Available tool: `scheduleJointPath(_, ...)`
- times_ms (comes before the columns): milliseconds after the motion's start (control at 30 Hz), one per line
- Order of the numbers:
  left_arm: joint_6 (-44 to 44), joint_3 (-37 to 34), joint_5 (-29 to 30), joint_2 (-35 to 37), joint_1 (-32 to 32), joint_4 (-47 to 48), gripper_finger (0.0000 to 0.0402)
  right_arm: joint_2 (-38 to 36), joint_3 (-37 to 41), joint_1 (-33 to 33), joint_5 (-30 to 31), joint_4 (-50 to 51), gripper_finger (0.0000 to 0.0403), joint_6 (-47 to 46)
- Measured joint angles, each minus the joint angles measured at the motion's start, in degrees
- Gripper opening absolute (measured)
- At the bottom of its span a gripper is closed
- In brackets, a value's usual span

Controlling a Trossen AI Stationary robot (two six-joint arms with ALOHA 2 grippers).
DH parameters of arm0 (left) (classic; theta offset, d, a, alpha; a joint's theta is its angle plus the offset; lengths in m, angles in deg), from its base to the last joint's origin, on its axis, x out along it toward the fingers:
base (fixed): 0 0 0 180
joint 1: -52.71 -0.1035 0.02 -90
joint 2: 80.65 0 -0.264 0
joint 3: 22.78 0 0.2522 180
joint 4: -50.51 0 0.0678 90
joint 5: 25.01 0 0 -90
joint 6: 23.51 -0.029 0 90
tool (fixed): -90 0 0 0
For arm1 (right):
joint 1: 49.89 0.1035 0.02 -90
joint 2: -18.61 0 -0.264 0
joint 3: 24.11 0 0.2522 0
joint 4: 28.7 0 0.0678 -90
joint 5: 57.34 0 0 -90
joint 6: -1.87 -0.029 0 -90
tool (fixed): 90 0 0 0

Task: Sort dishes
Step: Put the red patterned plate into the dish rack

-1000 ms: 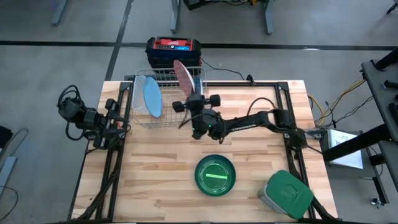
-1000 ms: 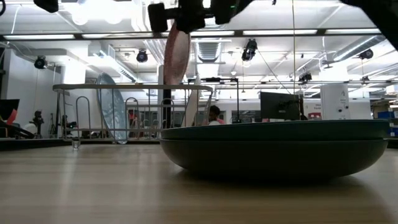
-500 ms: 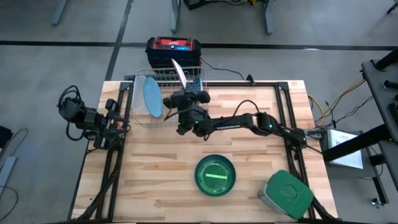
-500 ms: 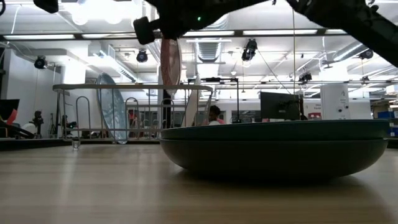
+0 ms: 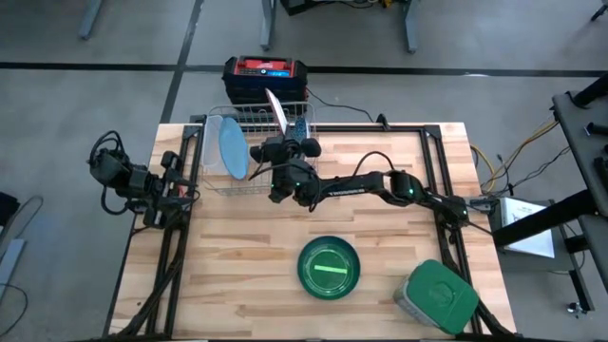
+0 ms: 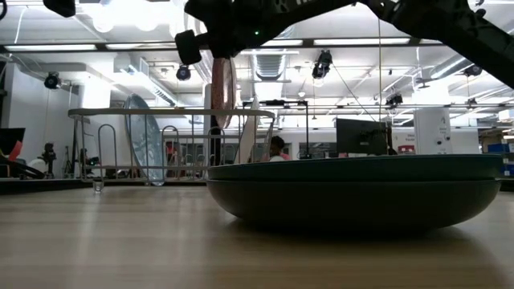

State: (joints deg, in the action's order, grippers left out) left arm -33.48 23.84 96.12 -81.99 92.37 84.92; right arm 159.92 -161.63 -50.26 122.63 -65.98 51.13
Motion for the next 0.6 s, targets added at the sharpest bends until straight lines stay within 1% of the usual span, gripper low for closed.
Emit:
scheduleJointPath(300,0.0,0.0,-0.02,0.0,0.0,0.04,0.0152,-0.13,0.13,-0.29,0.01,-0.14,0.0,-0.7)
scheduleJointPath(400,0.0,0.0,-0.02,0.0,-0.02,0.04,0.0152,-0.26,-1.03,-0.29,-0.28,-0.11,0.0,0.63)
scheduleJointPath(500,0.0,0.0,-0.02,0.0,-0.01,0.04,0.0152,-0.41,-3.77,0.06,-3.97,-0.17,0.0,0.88)
scheduleJointPath(600,0.0,0.0,-0.02,0.0,-0.01,0.04,0.0152,-0.49,-7.24,0.79,-6.85,-0.18,0.0,3.22)
